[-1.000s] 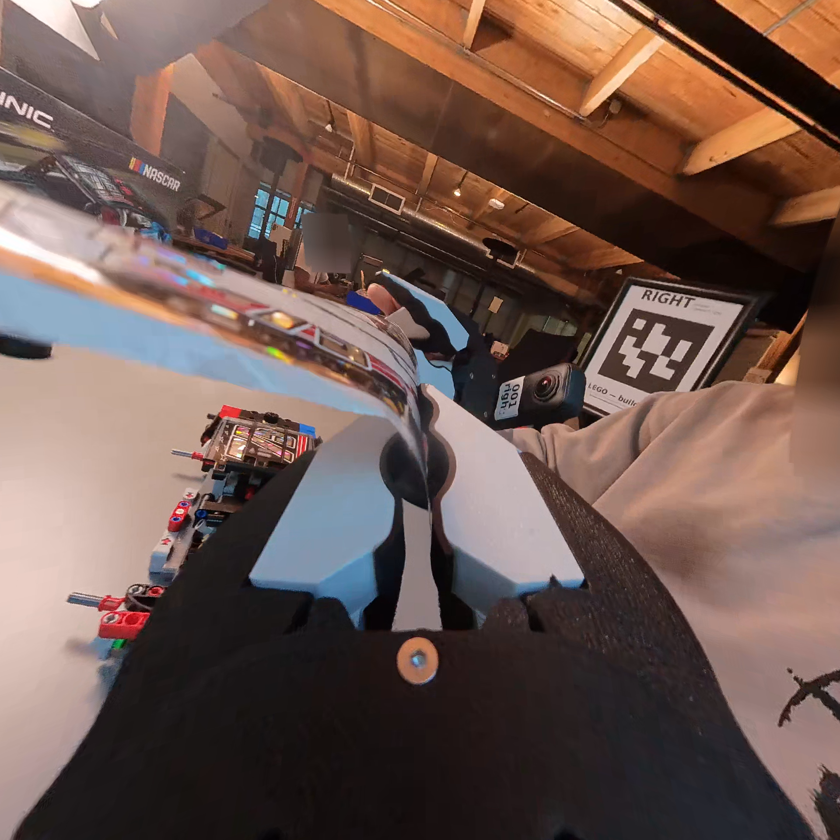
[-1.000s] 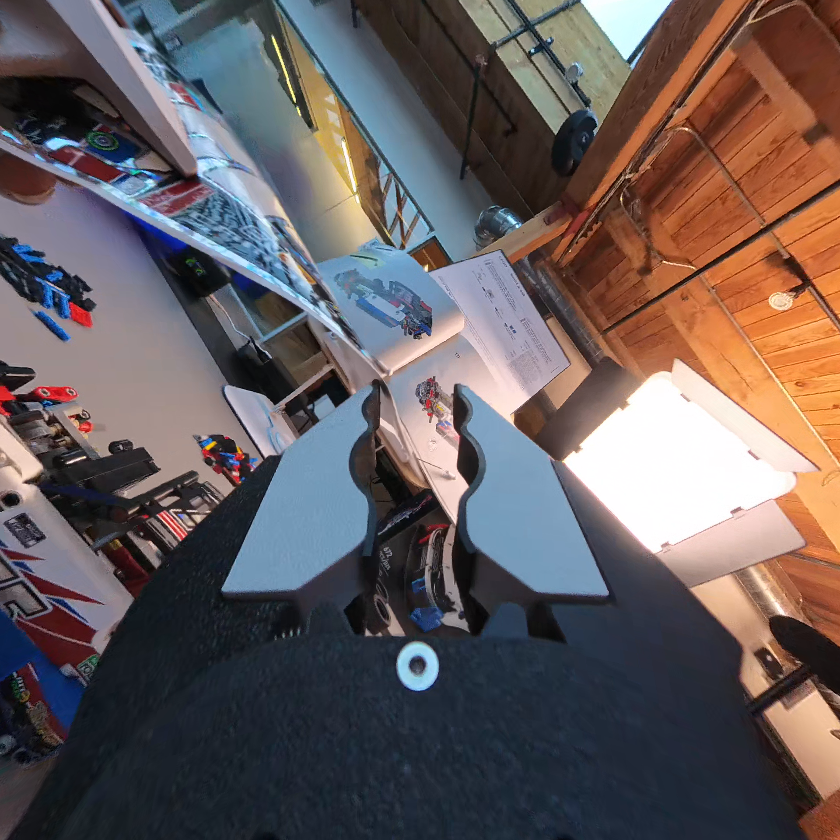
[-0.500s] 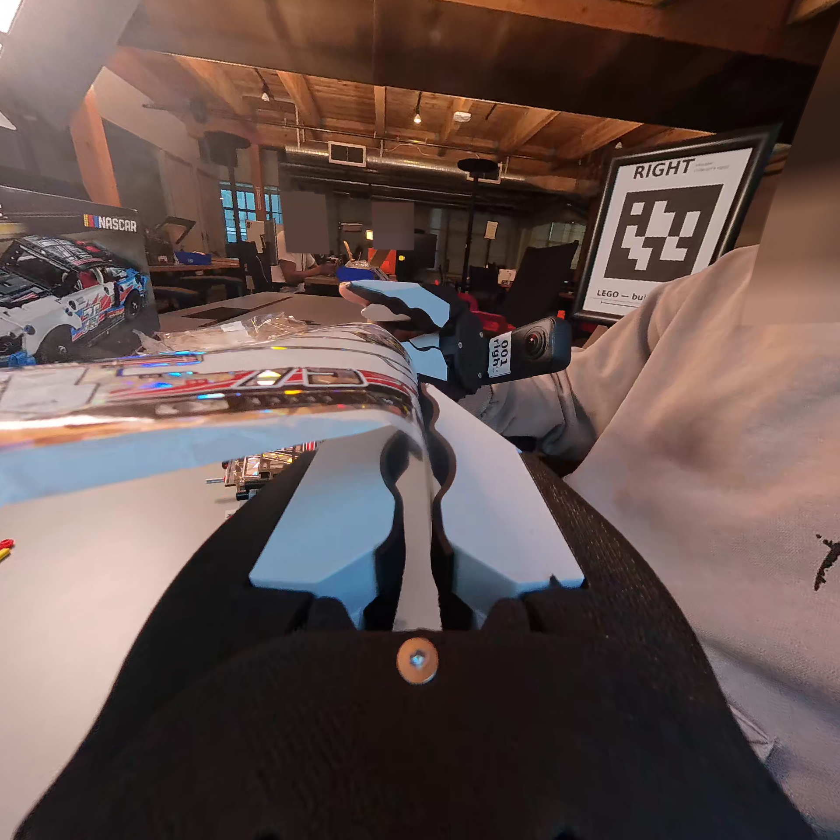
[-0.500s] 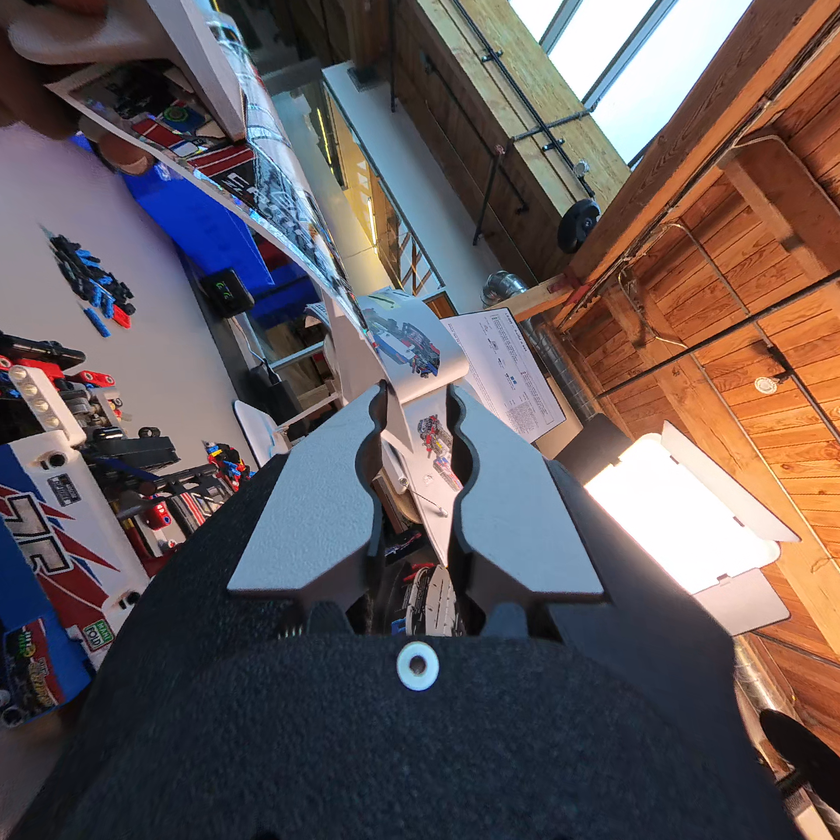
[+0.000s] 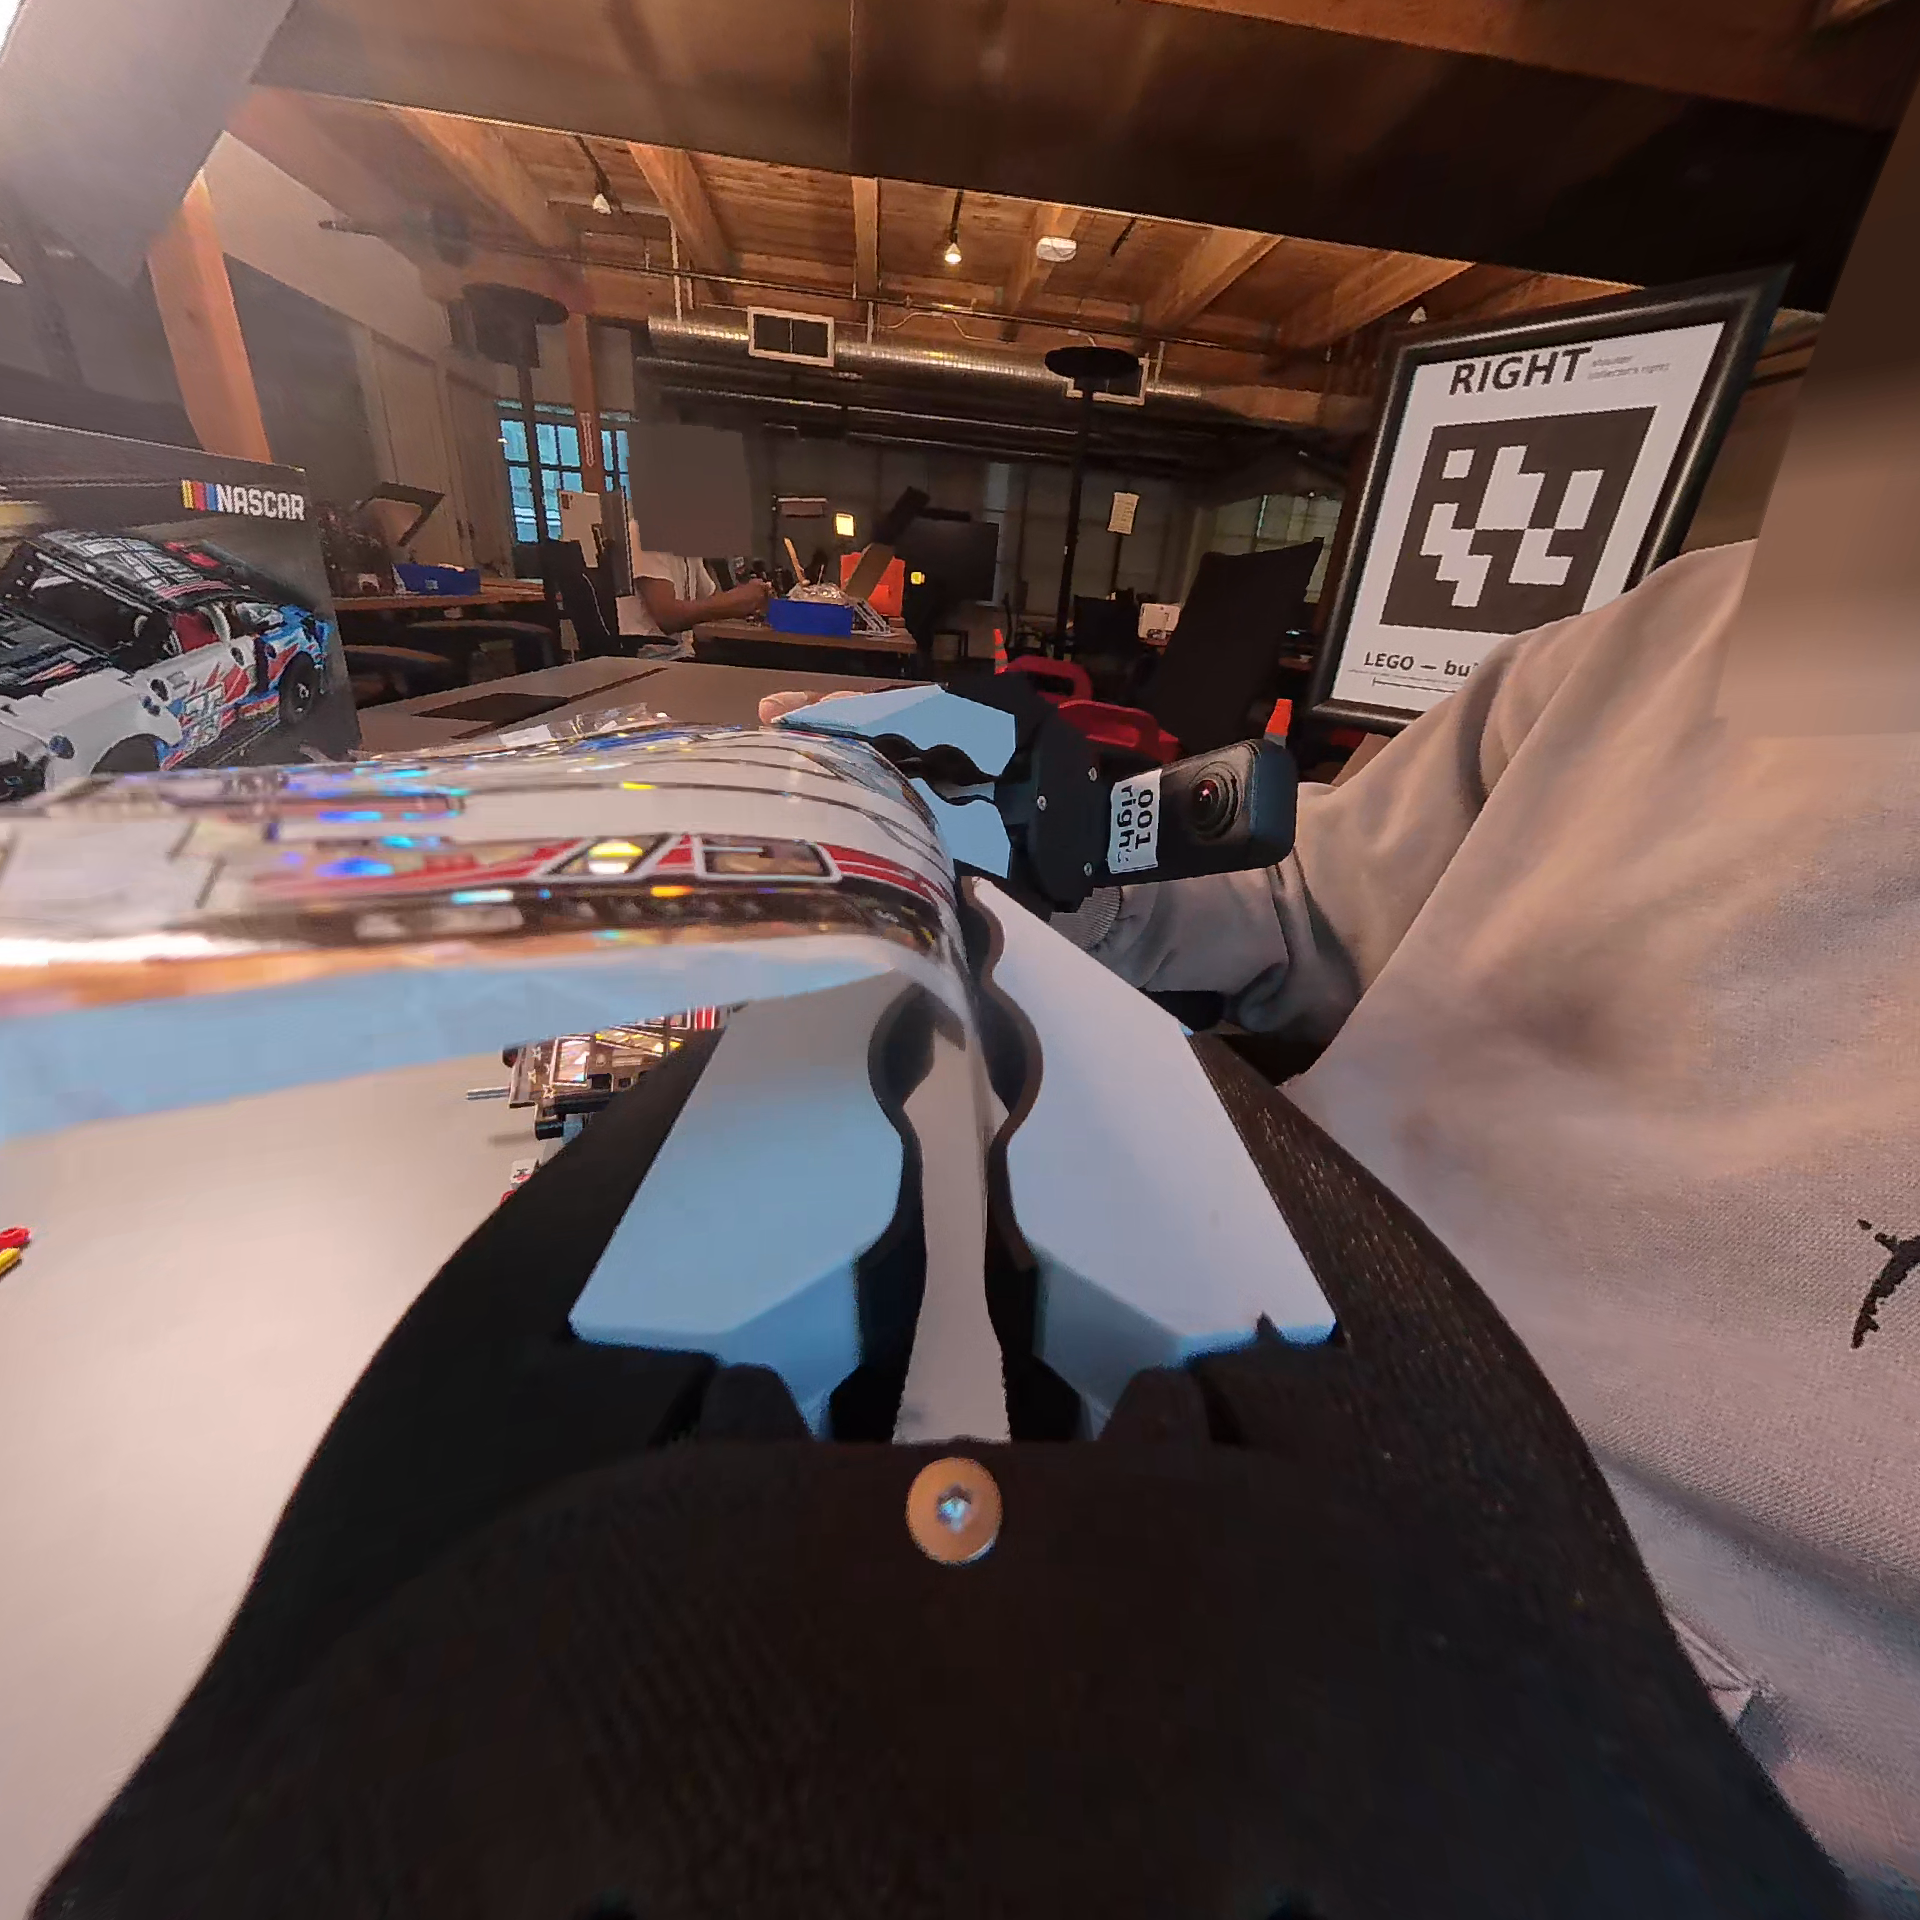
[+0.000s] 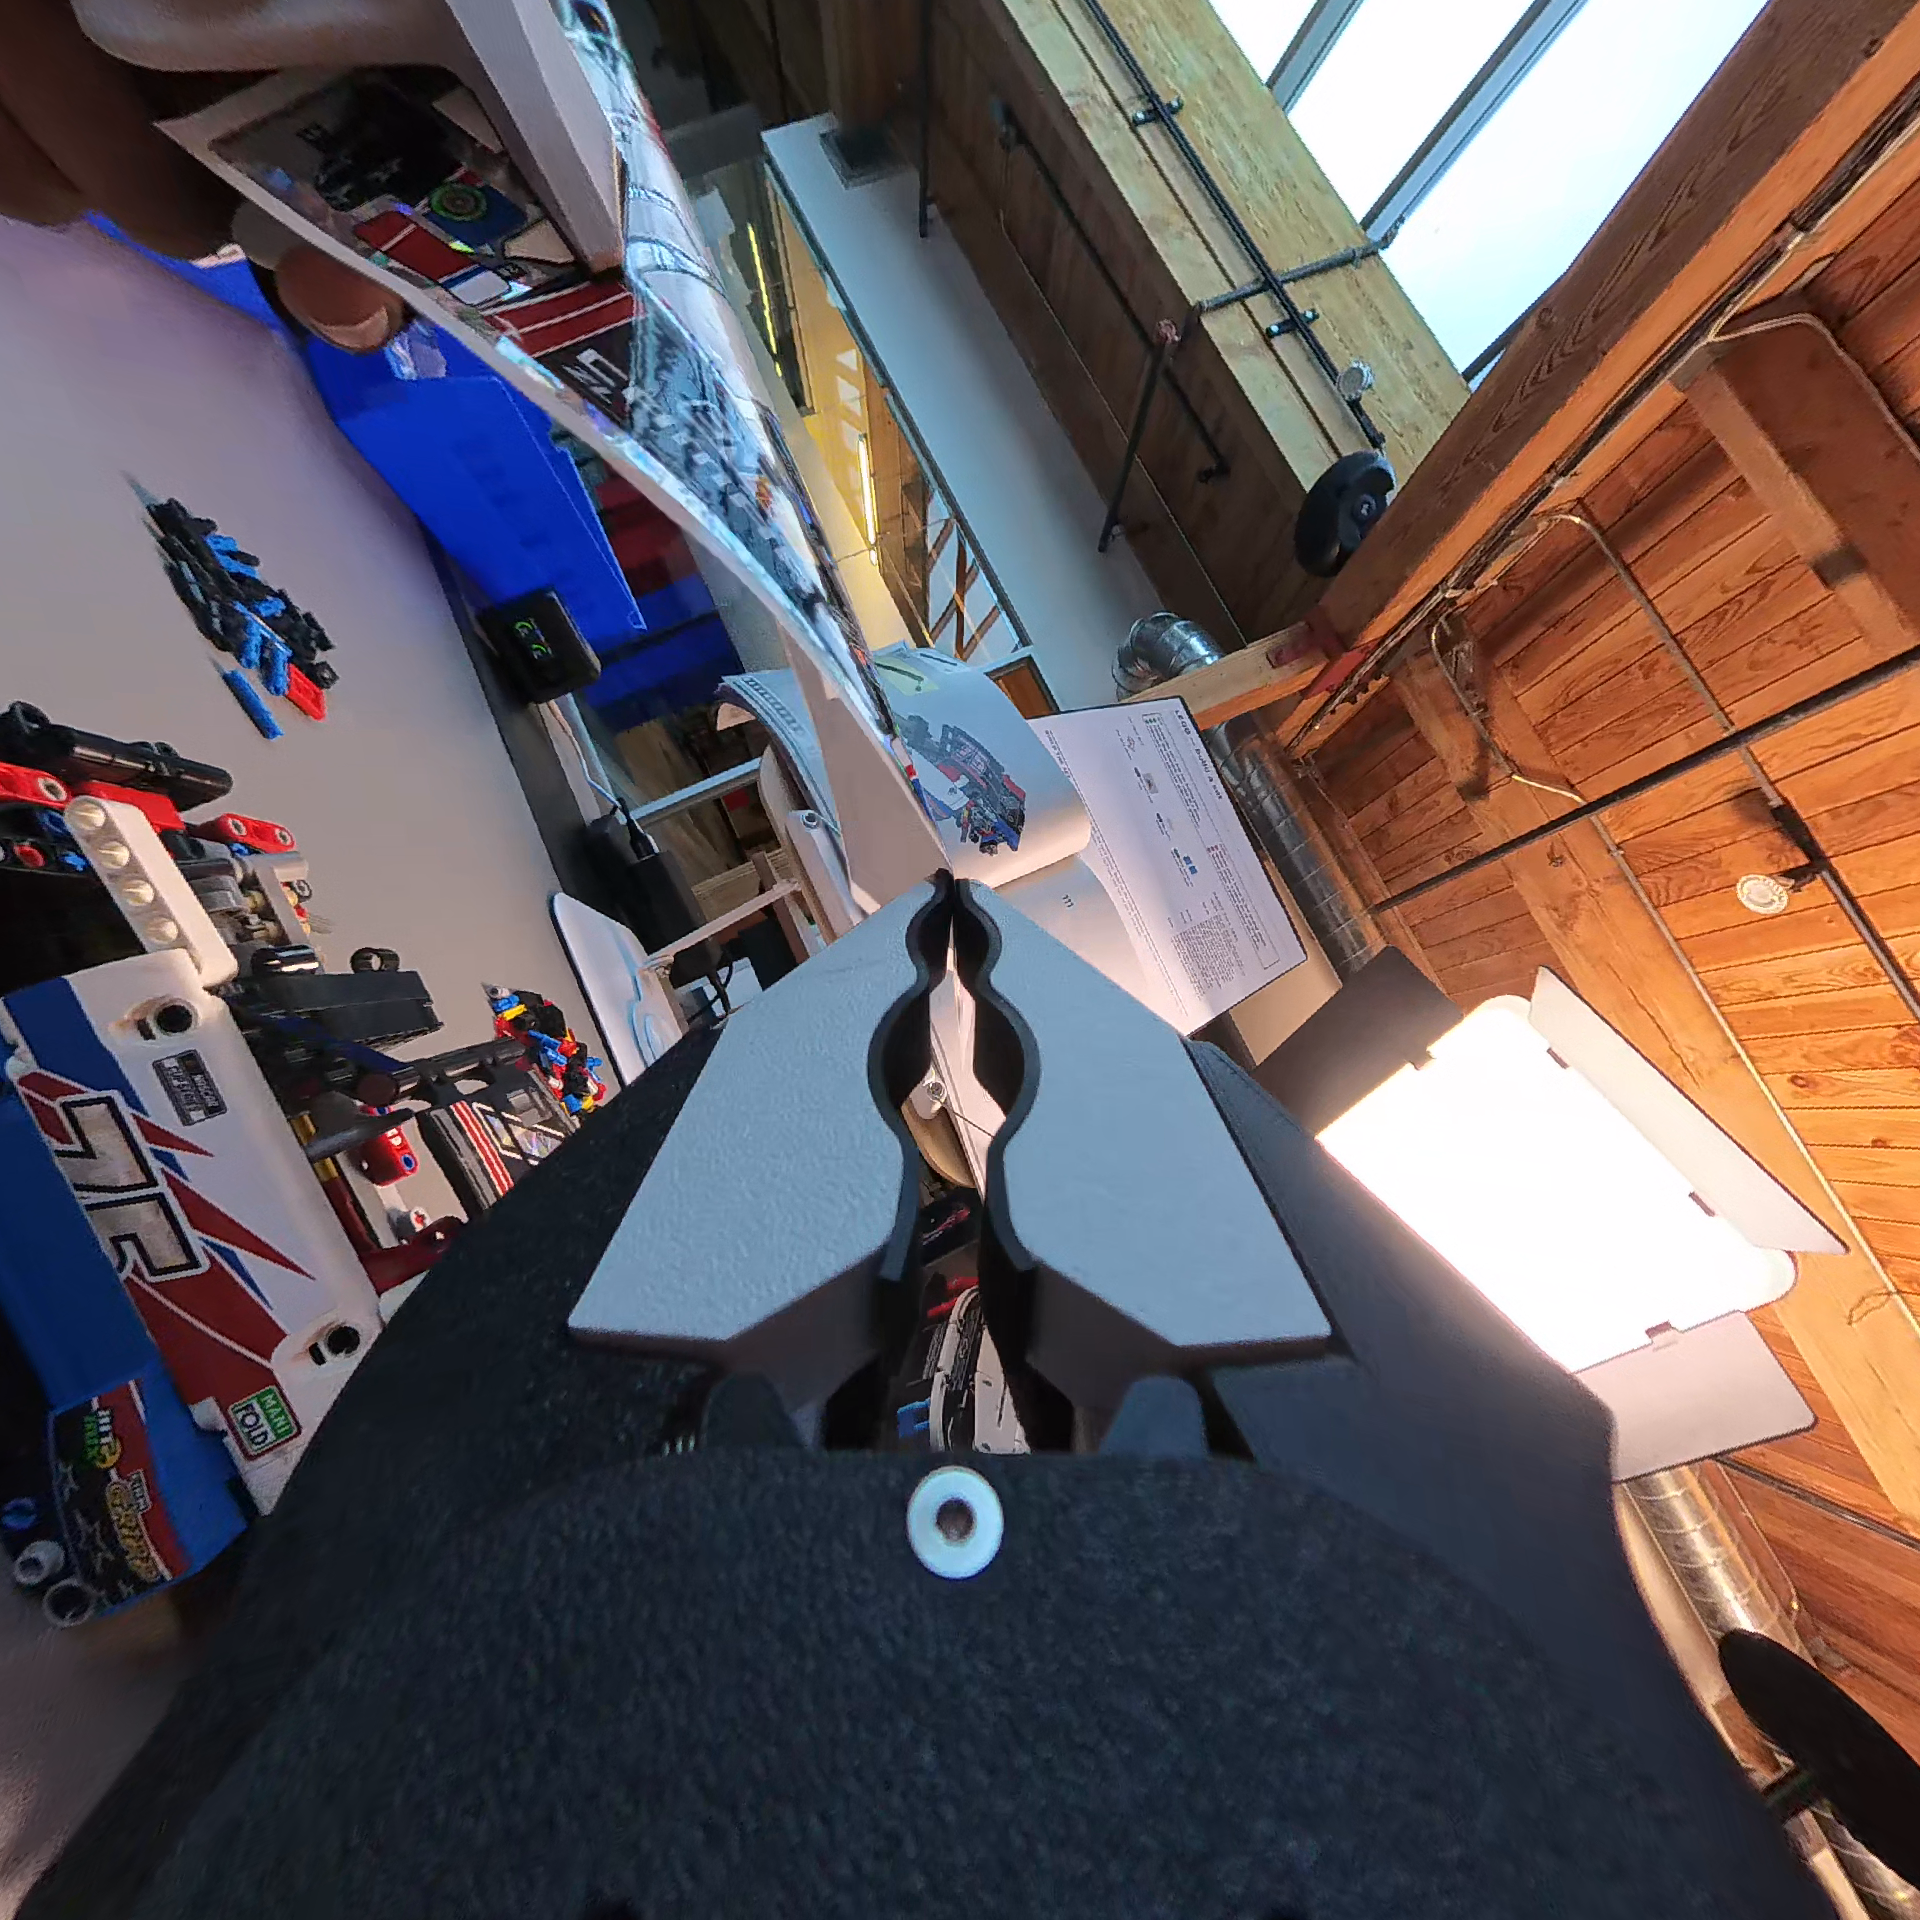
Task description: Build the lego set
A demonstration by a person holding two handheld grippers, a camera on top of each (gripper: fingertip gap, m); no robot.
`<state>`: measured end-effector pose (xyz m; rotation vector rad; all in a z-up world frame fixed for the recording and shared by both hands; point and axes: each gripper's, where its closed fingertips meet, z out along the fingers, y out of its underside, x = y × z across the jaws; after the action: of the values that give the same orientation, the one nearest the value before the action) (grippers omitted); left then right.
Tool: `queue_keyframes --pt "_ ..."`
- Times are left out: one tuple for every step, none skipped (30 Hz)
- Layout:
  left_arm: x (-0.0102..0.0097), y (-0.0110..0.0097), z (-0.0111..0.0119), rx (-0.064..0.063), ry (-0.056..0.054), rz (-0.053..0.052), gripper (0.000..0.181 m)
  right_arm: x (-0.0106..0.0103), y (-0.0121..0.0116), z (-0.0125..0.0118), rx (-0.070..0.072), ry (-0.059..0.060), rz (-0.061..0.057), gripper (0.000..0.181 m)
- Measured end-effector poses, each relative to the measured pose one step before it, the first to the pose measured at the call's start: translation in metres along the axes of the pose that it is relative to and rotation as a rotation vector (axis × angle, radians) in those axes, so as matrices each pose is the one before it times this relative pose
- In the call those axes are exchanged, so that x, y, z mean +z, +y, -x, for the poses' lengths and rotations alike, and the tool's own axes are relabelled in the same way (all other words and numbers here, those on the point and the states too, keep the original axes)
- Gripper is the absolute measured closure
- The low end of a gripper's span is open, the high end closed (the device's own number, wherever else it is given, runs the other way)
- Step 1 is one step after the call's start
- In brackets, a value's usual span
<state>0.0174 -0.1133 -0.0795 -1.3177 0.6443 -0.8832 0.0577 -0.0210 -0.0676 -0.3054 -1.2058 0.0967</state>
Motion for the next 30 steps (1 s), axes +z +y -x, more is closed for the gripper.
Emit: queue_keyframes --pt "-0.00003 -0.00045 0.00013 -0.0045 -0.0004 -0.0028 0.181 -0.00001 0.00012 0.00026 0.0004 -0.0012 -0.0001 0.181" --pt "0.00005 -0.00031 0.00036 -0.0045 -0.0019 -0.0019 0.181 -0.00005 0.00033 0.00019 -0.0001 -0.0001 0.0014 0.181" --pt "0.00020 -0.00002 0.00000 -0.0053 0.0002 -0.0014 0.181 0.00015 0.00058 0.00029 0.0002 -0.0011 0.0021 0.181" --pt "0.00021 -0.00001 -0.00010 -0.0071 0.0016 -0.0013 0.181 0.00021 0.00060 0.00035 0.0012 -0.0012 0.0015 0.181" --pt "0.00033 -0.00007 0.00008 -0.0073 0.0010 -0.0023 0.181 0.00008 0.00069 0.00040 0.0017 -0.0015 0.0021 0.181" --pt "0.00024 -0.00006 -0.00002 -0.0067 0.0008 -0.0029 0.181 0.00025 0.00096 0.00067 0.0014 -0.0034 0.0028 0.181" --pt "0.00031 -0.00023 0.00007 -0.0063 0.0008 -0.0027 0.181 0.00007 0.00064 0.00057 0.0011 -0.0018 0.0014 0.181" --pt "0.00020 -0.00012 0.00029 -0.0049 -0.0006 -0.0019 0.181 0.00019 0.00088 0.00074 0.0008 -0.0028 0.0026 0.181" --pt "0.00009 0.00001 0.00035 -0.0022 -0.0013 -0.0005 0.181 0.00026 0.00082 0.00086 0.0011 -0.0038 0.0031 0.181" --pt "-0.00012 -0.00014 0.00030 -0.0008 -0.0018 -0.0007 0.181 0.00013 0.00058 0.00057 0.0009 -0.0015 0.0017 0.181" --pt "-0.00020 -0.00043 0.00036 -0.0022 -0.0012 -0.0023 0.181 0.00016 0.00028 0.00039 0.0004 -0.0007 0.0011 0.181" --pt "-0.00031 -0.00069 0.00005 -0.0036 0.0005 -0.0038 0.181 0.00011 0.00024 0.00041 0.0005 -0.0017 0.0009 0.181" --pt "-0.00041 -0.00078 0.00005 -0.0031 0.0005 -0.0043 0.181 0.00014 0.00005 0.00028 0.0007 -0.0005 0.0003 0.181" --pt "-0.00033 -0.00068 0.00005 -0.0018 -0.0002 -0.0039 0.181 0.00005 0.00032 0.00049 0.0002 -0.0018 0.0013 0.181" --pt "-0.00019 -0.00059 -0.00012 -0.0014 0.0005 -0.0035 0.181 0.00008 0.00013 0.00041 -0.0004 -0.0013 0.0007 0.181" --pt "-0.00012 -0.00043 -0.00018 -0.0017 0.0010 -0.0026 0.181 -0.00005 0.00032 0.00033 -0.0006 -0.0007 0.0010 0.181" --pt "-0.00012 -0.00024 -0.00001 -0.0014 -0.0004 -0.0014 0.181 0.00003 0.00051 0.00000 0.0004 -0.0001 0.0017 0.181" --pt "0.00012 -0.00006 0.00004 -0.0004 -0.0008 -0.0006 0.181 0.00002 0.00053 -0.00004 0.0022 0.0000 0.0013 0.181" --pt "0.00004 -0.00002 -0.00012 -0.0007 0.0006 -0.0009 0.181 0.00006 0.00061 -0.00015 0.0026 0.0002 0.0014 0.181" --pt "0.00007 -0.00004 -0.00007 -0.0012 0.0005 -0.0003 0.181 -0.00003 0.00049 -0.00033 0.0019 0.0010 0.0011 0.181" --pt "-0.00007 -0.00011 -0.00030 -0.0011 0.0015 -0.0013 0.181 0.00003 0.00039 -0.00028 0.0012 0.0008 0.0012 0.181" --pt "0.00004 -0.00034 -0.00013 -0.0018 0.0013 -0.0021 0.181 -0.00009 0.00033 -0.00040 0.0021 0.0020 0.0013 0.181" --pt "-0.00004 0.00003 -0.00042 -0.0004 0.0023 -0.0005 0.181 0.00001 0.00002 -0.00058 0.0030 0.0022 -0.0005 0.181" --pt "0.00013 0.00003 -0.00055 0.0018 0.0024 0.0004 0.181 -0.00025 -0.00013 -0.00060 0.0023 0.0025 -0.0006 0.181" --pt "0.00020 0.00060 -0.00051 0.0034 0.0010 0.0030 0.181 -0.00017 -0.00029 -0.00090 0.0012 0.0041 -0.0017 0.181" --pt "0.00034 0.00083 -0.00045 0.0062 0.0007 0.0048 0.181 -0.00024 -0.00058 -0.00100 0.0008 0.0048 -0.0025 0.181" --pt "0.00030 0.00087 -0.00021 0.0084 -0.0014 0.0050 0.181 -0.00038 -0.00066 -0.00120 0.0014 0.0059 -0.0032 0.181" --pt "0.00031 0.00097 -0.00025 0.0092 -0.0016 0.0050 0.181 -0.00021 -0.00034 -0.00106 0.0015 0.0045 -0.0019 0.181" --pt "0.00040 0.00109 -0.00051 0.0097 -0.0004 0.0063 0.181 -0.00028 -0.00039 -0.00081 0.0025 0.0036 -0.0025 0.181" --pt "0.00048 0.00113 -0.00049 0.0072 0.0004 0.0061 0.181 -0.00025 -0.00031 -0.00068 0.0019 0.0032 -0.0021 0.181"
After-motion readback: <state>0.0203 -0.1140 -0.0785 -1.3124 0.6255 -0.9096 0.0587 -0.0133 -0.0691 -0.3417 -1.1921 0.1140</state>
